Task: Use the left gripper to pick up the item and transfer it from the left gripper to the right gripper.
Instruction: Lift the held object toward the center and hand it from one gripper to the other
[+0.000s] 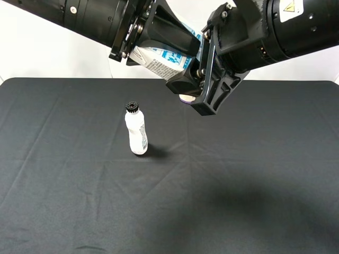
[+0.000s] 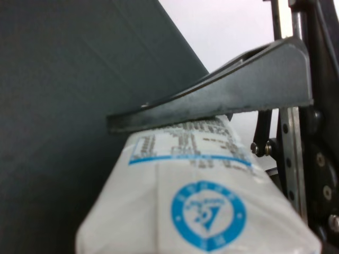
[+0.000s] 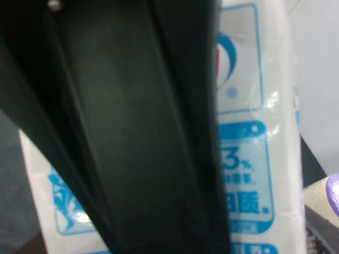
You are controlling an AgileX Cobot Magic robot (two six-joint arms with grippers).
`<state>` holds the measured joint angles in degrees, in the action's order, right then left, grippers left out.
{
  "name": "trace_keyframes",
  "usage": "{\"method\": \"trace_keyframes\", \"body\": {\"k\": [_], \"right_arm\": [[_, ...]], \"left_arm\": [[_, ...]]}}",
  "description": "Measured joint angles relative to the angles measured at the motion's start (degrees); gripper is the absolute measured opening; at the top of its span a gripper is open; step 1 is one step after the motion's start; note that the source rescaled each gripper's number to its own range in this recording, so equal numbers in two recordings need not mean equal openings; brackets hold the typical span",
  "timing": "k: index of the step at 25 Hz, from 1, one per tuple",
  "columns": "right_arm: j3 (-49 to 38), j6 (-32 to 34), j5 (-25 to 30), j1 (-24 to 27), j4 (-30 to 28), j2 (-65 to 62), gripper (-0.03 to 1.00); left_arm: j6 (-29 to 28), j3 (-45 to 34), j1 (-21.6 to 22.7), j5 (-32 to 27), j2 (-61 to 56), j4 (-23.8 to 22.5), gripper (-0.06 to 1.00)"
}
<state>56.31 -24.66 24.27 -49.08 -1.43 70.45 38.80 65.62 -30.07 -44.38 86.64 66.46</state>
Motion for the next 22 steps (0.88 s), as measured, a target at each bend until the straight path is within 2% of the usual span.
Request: {"method": "trace_keyframes", "body": {"k": [16, 17, 18, 20, 22], "right_arm": [[0.00, -0.16, -0.12, 0.00, -0.41, 0.24, 0.12], [0.00, -0.16, -0.23, 0.00, -0.41, 0.36, 0.11], [0.00, -0.16, -0.02, 0.00, -0.18, 0.41, 0.00], [0.00, -0.16, 0.13, 0.00, 0.15, 0.47, 0.00], [0.00, -0.16, 0.13, 0.00, 0.21, 0.47, 0.00]], "left_arm": [[-0.06, 0.00, -0.11, 1.06, -0.05, -0.57, 0.01], [-0.06, 0.00, -0.11, 1.41, -0.05, -0.62, 0.07], [-0.02, 0.00, -0.18, 2.72, -0.05, -0.56, 0.22], [-0.02, 0.05, -0.18, 4.06, -0.05, -0.45, 0.59], [-0.02, 0.05, -0.18, 4.33, -0.05, -0.45, 0.81]]}}
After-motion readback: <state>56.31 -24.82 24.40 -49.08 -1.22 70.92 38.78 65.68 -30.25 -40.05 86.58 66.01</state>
